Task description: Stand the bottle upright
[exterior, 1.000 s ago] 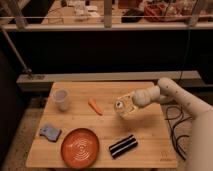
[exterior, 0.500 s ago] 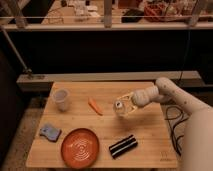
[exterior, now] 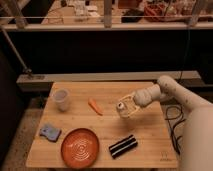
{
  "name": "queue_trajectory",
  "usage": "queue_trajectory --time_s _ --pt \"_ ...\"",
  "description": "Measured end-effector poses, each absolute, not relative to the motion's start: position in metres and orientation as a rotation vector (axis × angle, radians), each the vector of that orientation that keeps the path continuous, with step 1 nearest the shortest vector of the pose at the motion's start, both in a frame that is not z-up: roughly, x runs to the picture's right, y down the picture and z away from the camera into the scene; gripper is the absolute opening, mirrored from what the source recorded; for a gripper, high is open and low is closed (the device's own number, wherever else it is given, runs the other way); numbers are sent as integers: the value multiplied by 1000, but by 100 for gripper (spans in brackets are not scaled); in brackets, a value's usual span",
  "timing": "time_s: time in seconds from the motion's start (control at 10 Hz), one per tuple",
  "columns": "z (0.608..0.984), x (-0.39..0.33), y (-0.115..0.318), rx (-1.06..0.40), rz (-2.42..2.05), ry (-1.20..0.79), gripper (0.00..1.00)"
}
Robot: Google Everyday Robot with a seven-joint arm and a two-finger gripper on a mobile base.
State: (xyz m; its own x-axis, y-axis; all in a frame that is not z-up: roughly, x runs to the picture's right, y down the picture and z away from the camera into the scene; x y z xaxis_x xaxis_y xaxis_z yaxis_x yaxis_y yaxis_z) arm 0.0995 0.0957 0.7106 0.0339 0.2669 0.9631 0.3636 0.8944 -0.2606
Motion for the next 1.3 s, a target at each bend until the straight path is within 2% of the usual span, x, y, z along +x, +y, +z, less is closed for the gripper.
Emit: queue_trajectory --time_s 0.6,1.3 --pt "712 97 103 -568 -26 -1659 5" --pt "713 86 114 -573 -4 -1758 5"
